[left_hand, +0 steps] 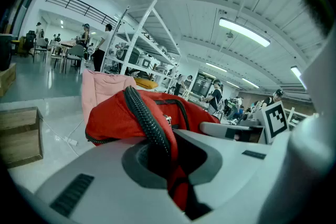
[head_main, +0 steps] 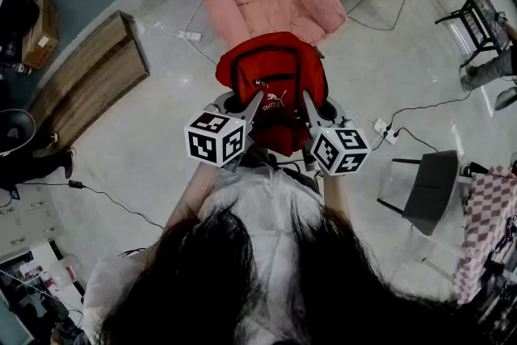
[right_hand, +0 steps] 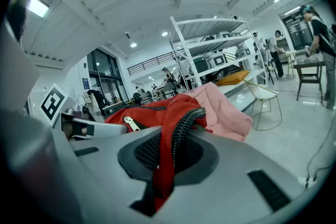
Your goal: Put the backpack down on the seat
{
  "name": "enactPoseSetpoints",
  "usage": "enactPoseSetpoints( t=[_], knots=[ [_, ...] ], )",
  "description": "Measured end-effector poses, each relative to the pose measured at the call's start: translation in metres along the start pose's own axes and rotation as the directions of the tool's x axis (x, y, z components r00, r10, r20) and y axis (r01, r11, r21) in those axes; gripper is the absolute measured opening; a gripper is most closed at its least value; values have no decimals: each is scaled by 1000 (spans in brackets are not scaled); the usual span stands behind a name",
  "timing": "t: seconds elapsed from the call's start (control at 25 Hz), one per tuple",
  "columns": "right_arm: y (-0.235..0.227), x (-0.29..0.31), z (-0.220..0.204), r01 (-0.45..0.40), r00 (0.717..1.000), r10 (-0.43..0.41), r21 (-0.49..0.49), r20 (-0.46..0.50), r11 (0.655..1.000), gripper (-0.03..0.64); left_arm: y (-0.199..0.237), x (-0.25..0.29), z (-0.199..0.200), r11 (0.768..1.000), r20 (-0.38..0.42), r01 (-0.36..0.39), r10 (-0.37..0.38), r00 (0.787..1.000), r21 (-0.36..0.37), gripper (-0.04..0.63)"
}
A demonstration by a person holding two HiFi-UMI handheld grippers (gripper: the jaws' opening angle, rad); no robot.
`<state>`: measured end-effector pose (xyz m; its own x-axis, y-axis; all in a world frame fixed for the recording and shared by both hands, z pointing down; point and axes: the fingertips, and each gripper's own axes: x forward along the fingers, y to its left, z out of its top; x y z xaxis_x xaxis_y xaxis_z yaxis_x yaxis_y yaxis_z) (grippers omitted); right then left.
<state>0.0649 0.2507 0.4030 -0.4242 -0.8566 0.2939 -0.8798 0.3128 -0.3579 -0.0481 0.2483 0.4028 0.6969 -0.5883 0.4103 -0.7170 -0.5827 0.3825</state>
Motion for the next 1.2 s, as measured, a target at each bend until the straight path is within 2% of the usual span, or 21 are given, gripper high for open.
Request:
enactPoseSetpoints(
  t=[0.64, 1.2],
  knots=[
    [-3, 47, 3, -5, 999, 6, 18, -45, 1000, 46, 41, 16, 12, 999, -37, -14, 12, 999, -46, 40],
    [-35, 136, 45, 44, 997, -43, 19, -68, 999, 46, 104, 80, 70, 996, -49, 44, -48, 998, -78, 40]
  ],
)
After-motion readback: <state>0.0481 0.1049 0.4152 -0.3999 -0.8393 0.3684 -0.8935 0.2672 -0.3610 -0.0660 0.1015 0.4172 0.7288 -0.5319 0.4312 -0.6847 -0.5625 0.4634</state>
